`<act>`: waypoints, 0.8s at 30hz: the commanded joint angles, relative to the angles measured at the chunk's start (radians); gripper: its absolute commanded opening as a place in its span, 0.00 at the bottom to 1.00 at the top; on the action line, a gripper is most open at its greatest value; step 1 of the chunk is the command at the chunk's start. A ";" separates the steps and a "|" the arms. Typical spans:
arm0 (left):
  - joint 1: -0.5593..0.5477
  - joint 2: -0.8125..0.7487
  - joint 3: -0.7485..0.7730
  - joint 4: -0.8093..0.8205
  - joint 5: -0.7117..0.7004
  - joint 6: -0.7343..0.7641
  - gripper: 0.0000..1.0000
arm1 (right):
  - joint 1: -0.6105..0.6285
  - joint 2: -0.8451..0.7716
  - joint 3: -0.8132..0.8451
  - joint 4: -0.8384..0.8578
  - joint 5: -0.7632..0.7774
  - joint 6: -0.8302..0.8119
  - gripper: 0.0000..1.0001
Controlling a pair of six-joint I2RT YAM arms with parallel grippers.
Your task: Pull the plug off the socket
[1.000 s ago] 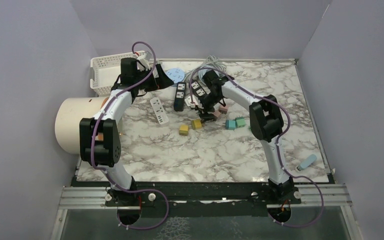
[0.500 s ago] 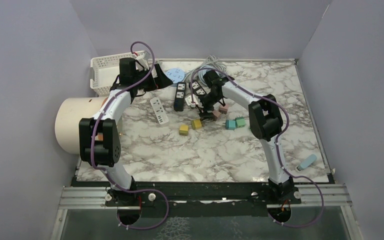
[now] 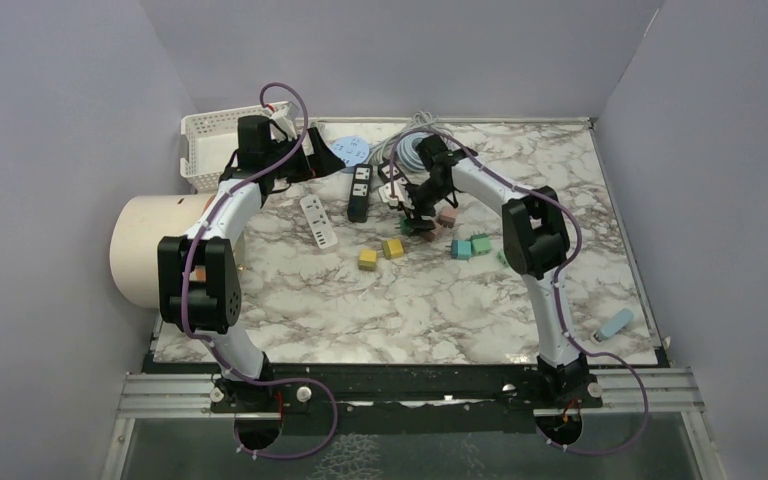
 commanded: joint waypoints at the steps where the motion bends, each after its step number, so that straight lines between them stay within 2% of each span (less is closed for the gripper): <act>1: 0.007 -0.029 -0.006 0.028 0.033 0.000 0.99 | -0.008 0.049 0.040 -0.046 -0.017 0.021 0.73; 9: 0.009 -0.026 -0.006 0.027 0.033 0.000 0.99 | -0.007 0.076 0.056 -0.061 0.001 0.049 0.69; 14: 0.010 -0.024 -0.006 0.028 0.033 0.001 0.99 | -0.006 0.078 0.086 -0.086 -0.004 0.059 0.51; 16: 0.010 -0.023 -0.006 0.029 0.035 -0.002 0.99 | -0.006 0.079 0.101 -0.098 -0.003 0.062 0.40; 18: 0.011 -0.022 -0.006 0.030 0.040 -0.004 0.99 | -0.006 0.075 0.109 -0.104 -0.014 0.063 0.23; 20: 0.012 -0.021 -0.008 0.033 0.041 -0.006 0.99 | -0.006 0.065 0.116 -0.104 -0.043 0.070 0.02; 24: 0.013 -0.022 -0.009 0.035 0.041 -0.008 0.99 | -0.006 0.012 0.118 -0.064 -0.133 0.097 0.01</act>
